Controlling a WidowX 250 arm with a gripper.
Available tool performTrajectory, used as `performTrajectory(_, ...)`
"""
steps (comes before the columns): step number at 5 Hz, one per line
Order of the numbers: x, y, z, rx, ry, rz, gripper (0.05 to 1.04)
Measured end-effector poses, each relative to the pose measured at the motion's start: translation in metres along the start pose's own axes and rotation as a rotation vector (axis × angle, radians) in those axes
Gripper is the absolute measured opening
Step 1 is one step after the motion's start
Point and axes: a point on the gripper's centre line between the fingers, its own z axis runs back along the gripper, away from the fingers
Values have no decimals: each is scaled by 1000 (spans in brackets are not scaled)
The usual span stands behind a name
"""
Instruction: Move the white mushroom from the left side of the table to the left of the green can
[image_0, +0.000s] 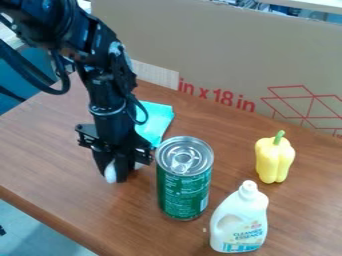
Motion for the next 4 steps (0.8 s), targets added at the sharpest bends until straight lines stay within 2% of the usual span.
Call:
performTrajectory(1,-1,0,-5,-18,-4,12,328)
performTrajectory(2,-9,0,-9,-16,30,63,369)
performTrajectory(3,-17,3,-1,10,33,131,678)
performTrajectory(4,-18,3,9,6,13,138,967)
